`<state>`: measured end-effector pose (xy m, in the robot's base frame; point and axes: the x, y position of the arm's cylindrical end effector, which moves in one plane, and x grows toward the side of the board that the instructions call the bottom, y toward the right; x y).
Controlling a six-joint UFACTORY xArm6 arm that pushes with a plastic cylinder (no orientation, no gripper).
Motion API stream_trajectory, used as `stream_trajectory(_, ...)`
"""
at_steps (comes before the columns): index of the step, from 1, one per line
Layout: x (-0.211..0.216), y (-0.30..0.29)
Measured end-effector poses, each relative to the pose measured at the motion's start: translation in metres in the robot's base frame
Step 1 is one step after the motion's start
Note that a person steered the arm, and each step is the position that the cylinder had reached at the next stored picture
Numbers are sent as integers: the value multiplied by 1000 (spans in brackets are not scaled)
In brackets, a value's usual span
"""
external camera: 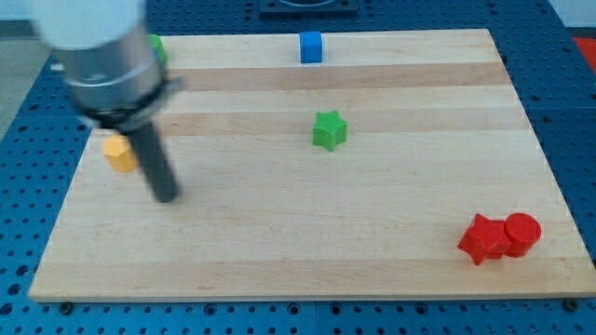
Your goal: Move the yellow hexagon right a bit
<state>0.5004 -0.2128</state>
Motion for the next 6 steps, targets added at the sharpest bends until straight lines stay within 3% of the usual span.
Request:
stream_trajectory(1, -14, -91)
stream_trajectory(5, -58, -84)
stream_trajectory(6, -60, -47)
